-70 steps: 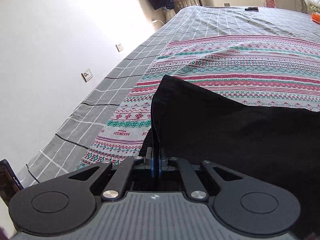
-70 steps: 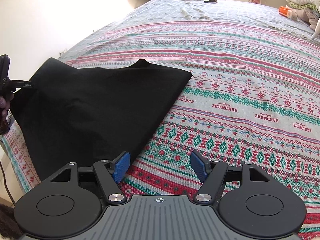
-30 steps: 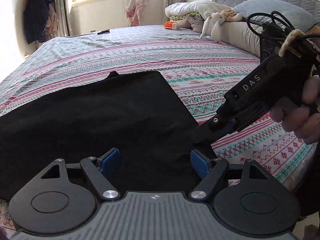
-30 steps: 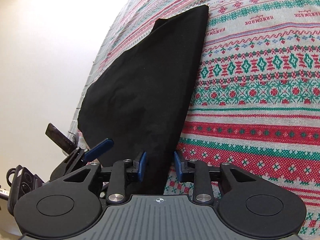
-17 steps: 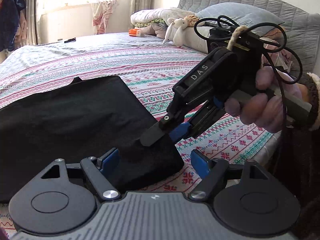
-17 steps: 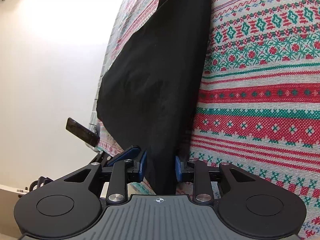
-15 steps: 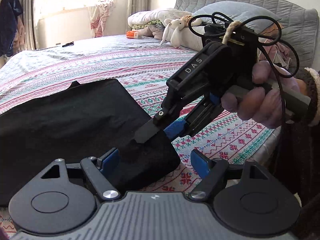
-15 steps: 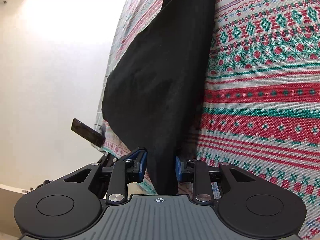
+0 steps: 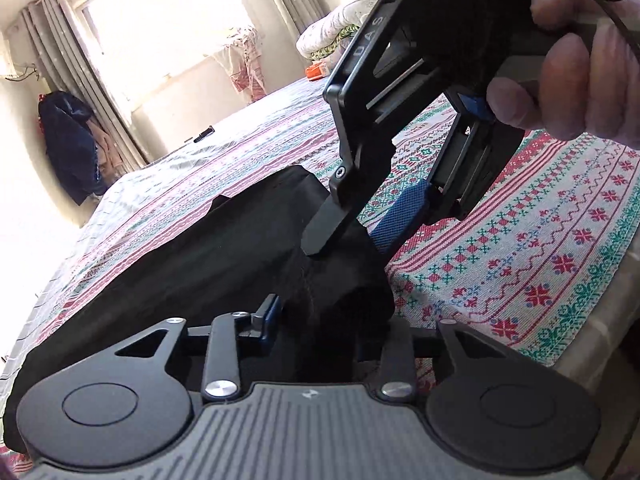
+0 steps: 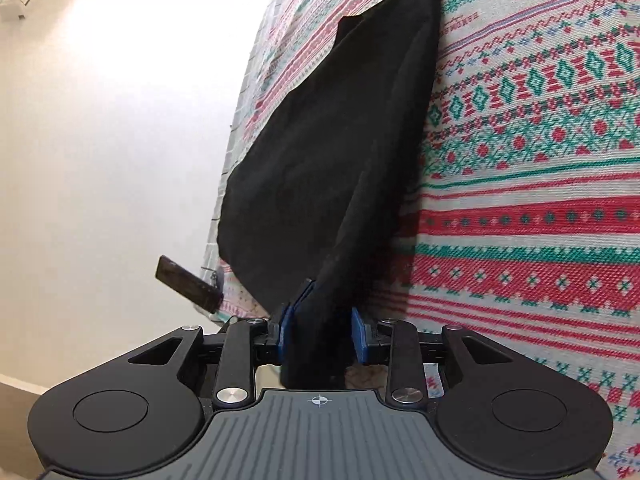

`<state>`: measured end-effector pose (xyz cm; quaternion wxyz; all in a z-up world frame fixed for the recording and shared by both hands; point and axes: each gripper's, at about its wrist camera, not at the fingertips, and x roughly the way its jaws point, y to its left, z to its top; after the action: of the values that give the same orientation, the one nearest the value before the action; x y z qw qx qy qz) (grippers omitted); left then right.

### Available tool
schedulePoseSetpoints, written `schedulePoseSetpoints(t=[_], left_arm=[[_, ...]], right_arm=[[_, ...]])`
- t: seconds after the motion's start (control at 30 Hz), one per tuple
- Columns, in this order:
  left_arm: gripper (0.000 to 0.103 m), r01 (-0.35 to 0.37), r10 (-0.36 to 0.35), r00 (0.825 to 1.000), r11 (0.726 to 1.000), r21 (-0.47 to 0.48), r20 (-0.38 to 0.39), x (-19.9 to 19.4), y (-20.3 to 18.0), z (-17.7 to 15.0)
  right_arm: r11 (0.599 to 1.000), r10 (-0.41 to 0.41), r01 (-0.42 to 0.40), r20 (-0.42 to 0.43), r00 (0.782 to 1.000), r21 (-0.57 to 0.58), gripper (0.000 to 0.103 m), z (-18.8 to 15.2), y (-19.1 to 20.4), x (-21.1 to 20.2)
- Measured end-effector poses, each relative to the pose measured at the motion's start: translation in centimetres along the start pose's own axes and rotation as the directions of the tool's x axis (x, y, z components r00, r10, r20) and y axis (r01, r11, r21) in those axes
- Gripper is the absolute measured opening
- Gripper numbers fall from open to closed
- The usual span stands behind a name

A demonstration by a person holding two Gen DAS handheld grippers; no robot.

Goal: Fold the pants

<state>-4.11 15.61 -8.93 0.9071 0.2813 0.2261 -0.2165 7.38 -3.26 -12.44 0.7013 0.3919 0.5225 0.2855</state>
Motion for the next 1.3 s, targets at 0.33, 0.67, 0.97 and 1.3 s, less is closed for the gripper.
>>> schedulePoseSetpoints(t=[0.33, 0.67, 0.97, 1.3], left_arm=[[0.032, -0.068, 0.068, 0.998, 0.998, 0.002, -0.018, -0.5, -1.1, 0.1], [0.027, -0.103, 0.098, 0.993, 0.993, -0.065, -0.068, -0.3, -1.7, 0.5], [0.021, -0.126, 0.11, 0.99, 0.975, -0.186, -0.091, -2.4, -2.5, 4.7], [0.021, 0.085, -0.084, 0.996, 0.951, -0.298, 0.015, -5.3, -9.9, 11.4]], right_arm=[[0.997, -0.065, 0.054, 0.243, 0.968, 0.053, 0.021, 6.2, -2.7, 1.2], [0.988, -0.132, 0.085, 0.406, 0.904, 0.133, 0.003, 14.0, -3.9, 1.7], [0.965, -0.261, 0.242, 0.423, 0.868, 0.097, 0.001, 15.2, -1.3, -0.8], [0.92, -0.389, 0.314, 0.471, 0.792, 0.233, 0.001, 11.8, -3.8, -15.6]])
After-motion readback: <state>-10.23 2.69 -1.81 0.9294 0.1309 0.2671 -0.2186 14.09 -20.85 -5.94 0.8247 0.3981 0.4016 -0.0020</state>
